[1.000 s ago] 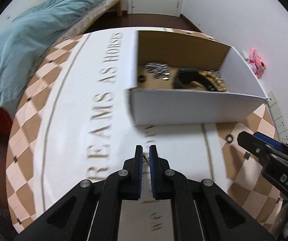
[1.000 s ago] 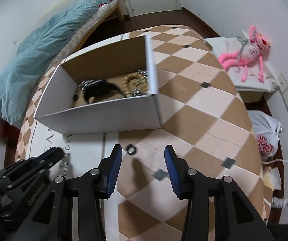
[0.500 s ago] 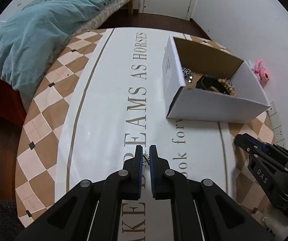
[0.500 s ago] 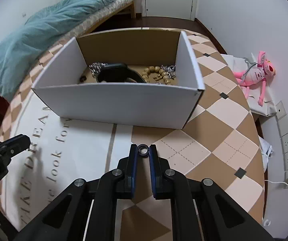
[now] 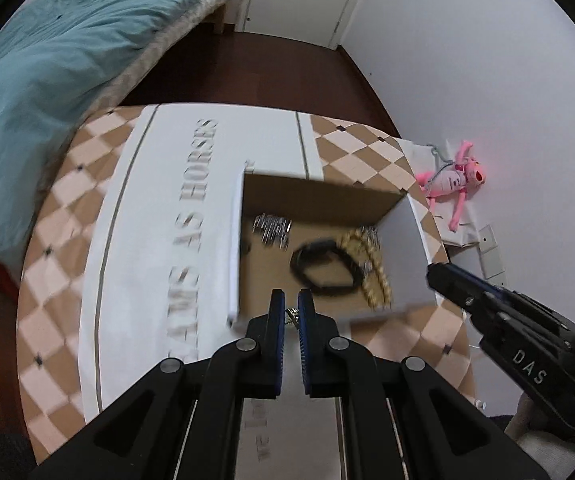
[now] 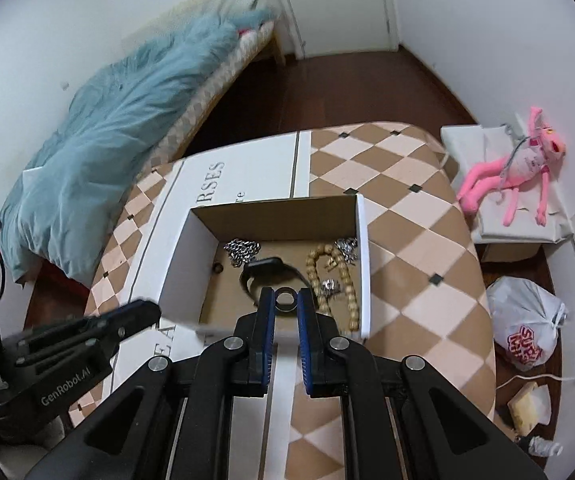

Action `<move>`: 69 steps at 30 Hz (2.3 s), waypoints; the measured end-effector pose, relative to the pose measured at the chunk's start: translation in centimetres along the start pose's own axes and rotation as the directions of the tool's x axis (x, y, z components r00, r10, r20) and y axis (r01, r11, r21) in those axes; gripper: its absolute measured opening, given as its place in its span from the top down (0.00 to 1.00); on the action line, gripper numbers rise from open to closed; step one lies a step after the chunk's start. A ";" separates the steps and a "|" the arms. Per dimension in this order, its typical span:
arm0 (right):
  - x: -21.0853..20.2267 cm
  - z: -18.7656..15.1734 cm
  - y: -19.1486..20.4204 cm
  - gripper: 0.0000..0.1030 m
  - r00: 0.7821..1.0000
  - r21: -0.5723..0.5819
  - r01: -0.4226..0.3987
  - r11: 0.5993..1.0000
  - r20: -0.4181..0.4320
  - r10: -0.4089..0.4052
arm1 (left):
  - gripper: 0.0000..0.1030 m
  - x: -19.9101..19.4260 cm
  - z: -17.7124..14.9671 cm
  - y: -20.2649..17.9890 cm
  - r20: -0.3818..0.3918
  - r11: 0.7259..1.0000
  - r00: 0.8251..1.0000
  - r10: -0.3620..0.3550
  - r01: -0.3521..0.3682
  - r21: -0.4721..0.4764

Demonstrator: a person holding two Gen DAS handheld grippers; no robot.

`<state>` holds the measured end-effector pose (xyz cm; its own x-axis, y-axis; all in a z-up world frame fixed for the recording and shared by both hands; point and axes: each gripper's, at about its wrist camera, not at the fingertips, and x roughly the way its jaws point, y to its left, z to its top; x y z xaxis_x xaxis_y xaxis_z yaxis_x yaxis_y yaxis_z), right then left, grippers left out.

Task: Organize jewelry

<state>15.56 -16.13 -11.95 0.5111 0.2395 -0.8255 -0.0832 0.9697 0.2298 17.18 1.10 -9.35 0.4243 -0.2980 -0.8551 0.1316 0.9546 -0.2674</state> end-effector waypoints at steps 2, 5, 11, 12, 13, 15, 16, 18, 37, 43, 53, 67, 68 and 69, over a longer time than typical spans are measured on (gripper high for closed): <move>1.1 1.5 -0.3 0.89 0.999 -0.007 0.004 1.000 -0.040 -0.005 | 0.96 0.9 1.6 -0.1 -0.017 1.000 1.000 -0.001 0.001 0.003; 3.1 3.5 -0.8 0.88 0.993 -0.014 0.014 1.000 -0.113 -0.016 | 0.96 1.7 3.3 -0.2 -0.031 1.000 0.999 0.013 -0.013 0.016; 5.1 5.6 -1.5 0.86 0.979 -0.001 0.037 0.999 -0.201 -0.037 | 0.93 3.8 5.6 0.6 -0.118 0.999 0.992 0.034 -0.035 -0.004; 5.1 5.7 -1.6 0.84 0.978 0.000 0.043 0.999 -0.203 -0.042 | 0.93 3.9 5.7 0.8 -0.121 0.999 0.992 0.040 -0.042 -0.011; 4.9 5.9 -1.8 0.75 0.978 0.005 0.040 0.999 -0.204 -0.038 | 0.92 3.8 5.9 0.9 -0.122 0.999 0.991 0.049 -0.051 -0.014; 4.6 6.1 -2.0 0.62 0.978 0.006 0.052 0.999 -0.200 -0.050 | 0.91 3.8 6.1 1.0 -0.124 0.996 0.989 0.084 -0.086 -0.010; 4.3 6.3 -2.1 0.59 0.979 0.010 0.049 0.999 -0.199 -0.046 | 0.87 3.6 6.1 1.0 -0.120 0.995 0.988 0.096 -0.097 -0.006; 3.9 6.4 -2.2 0.59 0.979 0.011 0.062 0.998 -0.194 -0.059 | 0.66 3.3 6.2 1.0 -0.112 0.992 0.986 0.126 -0.127 0.002; 2.9 2.1 -2.9 0.01 0.931 -0.070 0.309 0.948 -0.180 -0.317 | 0.04 1.1 2.7 0.8 -0.013 0.954 0.955 0.298 -0.297 0.035; 0.6 1.6 -2.5 0.01 0.936 -0.065 0.318 0.946 -0.139 -0.324 | 0.04 -0.7 1.9 -0.3 0.017 0.957 0.957 0.289 -0.289 0.026; -8.9 1.1 -0.4 0.01 0.944 -0.033 0.330 0.943 0.016 -0.329 | 0.04 -8.4 0.3 -2.5 0.138 0.965 0.957 0.256 -0.260 0.014; -21.8 -2.0 3.9 0.00 0.925 -0.038 0.335 0.941 0.205 -0.321 | 0.04 -18.8 -3.4 -4.8 0.266 0.965 0.932 0.245 -0.261 0.028; -22.3 -2.2 4.1 0.00 0.924 -0.038 0.334 0.942 0.210 -0.320 | 0.04 -19.4 -3.7 -4.9 0.267 0.966 0.933 0.241 -0.257 0.027; -22.9 -2.5 4.3 0.00 0.922 -0.035 0.333 0.942 0.220 -0.318 | 0.04 -19.8 -3.8 -5.0 0.269 0.967 0.933 0.238 -0.255 0.028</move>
<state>1.36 -17.34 6.67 0.6863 -0.0983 -0.7206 0.0619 0.9951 -0.0768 4.69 2.21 7.21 0.6686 -0.0506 -0.7419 0.0446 0.9986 -0.0280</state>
